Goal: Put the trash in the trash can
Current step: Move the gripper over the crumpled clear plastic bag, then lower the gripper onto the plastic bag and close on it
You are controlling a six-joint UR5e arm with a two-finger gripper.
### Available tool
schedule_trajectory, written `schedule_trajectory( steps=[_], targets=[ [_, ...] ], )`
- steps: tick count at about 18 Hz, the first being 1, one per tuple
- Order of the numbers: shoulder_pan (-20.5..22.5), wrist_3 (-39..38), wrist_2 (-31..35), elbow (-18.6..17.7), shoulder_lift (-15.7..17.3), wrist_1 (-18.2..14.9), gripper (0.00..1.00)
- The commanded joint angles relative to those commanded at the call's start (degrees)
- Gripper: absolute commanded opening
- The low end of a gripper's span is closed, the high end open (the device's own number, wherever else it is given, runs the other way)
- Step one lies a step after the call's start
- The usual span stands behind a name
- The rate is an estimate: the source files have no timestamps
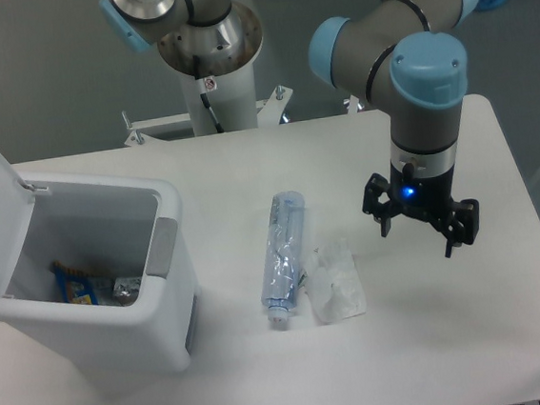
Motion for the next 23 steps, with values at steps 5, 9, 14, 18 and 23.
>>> schedule_trajectory(
  steps=[5,9,14,18,23],
  targets=[
    [0.0,-0.3,-0.5,-0.6,0.3,0.3,1.0],
    [-0.3,-2.9,-1.1,-6.5,1.2,6.2,1.0],
    [-5.1,-14.9,-1.2,-8.3,1.1,7.4,1.0],
    [-8.9,-21.8,-0.9,-9.5,0.0,6.2,1.0],
    [-11.0,-22.1,0.7,-11.3,-1.6,3.1,1.0]
  ],
)
